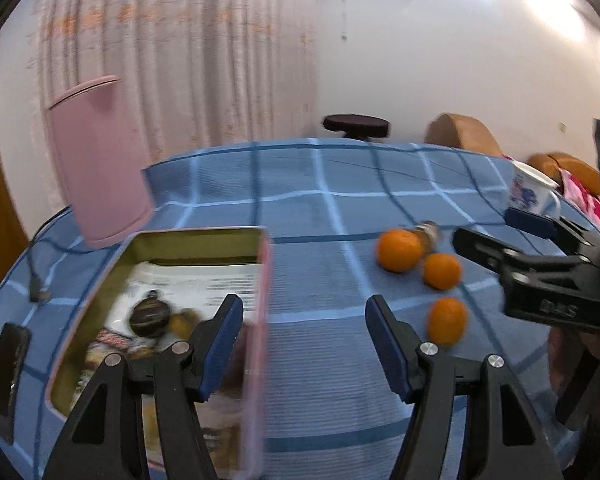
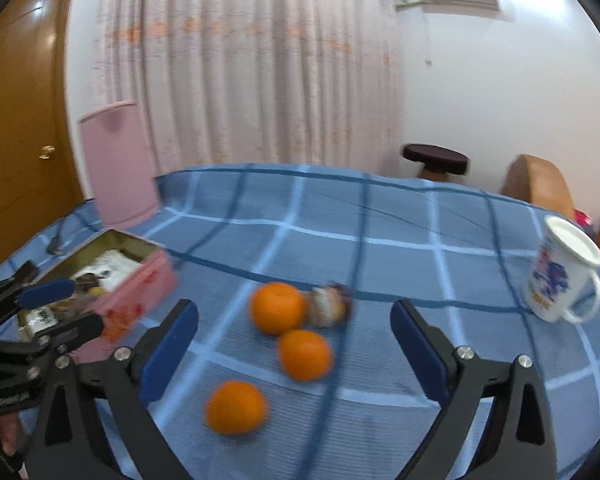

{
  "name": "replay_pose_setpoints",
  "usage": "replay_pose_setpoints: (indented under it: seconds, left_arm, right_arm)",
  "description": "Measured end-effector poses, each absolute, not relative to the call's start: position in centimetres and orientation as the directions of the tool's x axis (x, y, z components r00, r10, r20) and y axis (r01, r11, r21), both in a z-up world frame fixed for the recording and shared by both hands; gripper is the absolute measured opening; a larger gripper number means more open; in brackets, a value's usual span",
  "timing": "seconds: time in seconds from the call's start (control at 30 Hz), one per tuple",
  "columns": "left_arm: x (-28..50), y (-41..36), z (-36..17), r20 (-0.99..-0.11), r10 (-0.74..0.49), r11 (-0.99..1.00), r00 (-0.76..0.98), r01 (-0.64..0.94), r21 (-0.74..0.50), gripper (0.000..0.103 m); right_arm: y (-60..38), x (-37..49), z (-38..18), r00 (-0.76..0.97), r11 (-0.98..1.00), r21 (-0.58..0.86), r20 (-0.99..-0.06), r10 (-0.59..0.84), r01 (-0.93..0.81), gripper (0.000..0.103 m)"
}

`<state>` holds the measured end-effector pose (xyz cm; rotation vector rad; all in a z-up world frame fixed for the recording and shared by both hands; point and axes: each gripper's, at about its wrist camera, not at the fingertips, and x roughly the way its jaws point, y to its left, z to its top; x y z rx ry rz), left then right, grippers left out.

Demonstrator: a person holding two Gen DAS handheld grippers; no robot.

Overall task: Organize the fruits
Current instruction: 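Grasp an orange with the left gripper while the right grasps another orange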

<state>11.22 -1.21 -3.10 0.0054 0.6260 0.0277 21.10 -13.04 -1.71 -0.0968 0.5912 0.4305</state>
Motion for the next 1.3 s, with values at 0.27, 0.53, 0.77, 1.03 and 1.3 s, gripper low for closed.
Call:
replay_pose_setpoints:
  seconds: [0.27, 0.53, 0.77, 1.03, 1.3]
  left_arm:
    - [13.0, -7.3, -4.2, -0.630, -0.095, 0.989, 0.771, 0.146, 0.030, 0.065]
    - [15.7, -9.6, -6.7, -0.720, -0.165, 0.975, 0.674, 0.223, -0.015, 0.063]
    - [15.7, -9.4, -6.9, -0.729, -0.203, 0.969, 0.653, 0.242, -0.053, 0.035]
    - [15.9, -6.3, -6.1, -0.705, -0.097, 0.992, 0.703, 0.126, -0.011, 0.035]
    - [16.1, -5.5, -5.9, -0.695, -0.084, 0.995, 0.714, 0.097, -0.021, 0.035]
  right_arm:
    - [-16.5, 22.1, -2.2, 0.751, 0.934, 0.087, -0.571, 0.331, -0.345, 0.099]
    - [-17.6, 22.6, -2.4, 0.740, 0.934, 0.144, -0.577, 0.347, -0.326, 0.099]
    - [-17.3, 23.0, -2.8, 0.716, 0.932, 0.147, -0.604, 0.350, -0.332, 0.099]
    - [-15.3, 24.4, -4.2, 0.601, 0.893, 0.157, -0.689, 0.405, -0.422, 0.069]
    - [-13.4, 24.7, -5.3, 0.521, 0.858, 0.137, -0.743, 0.419, -0.495, 0.062]
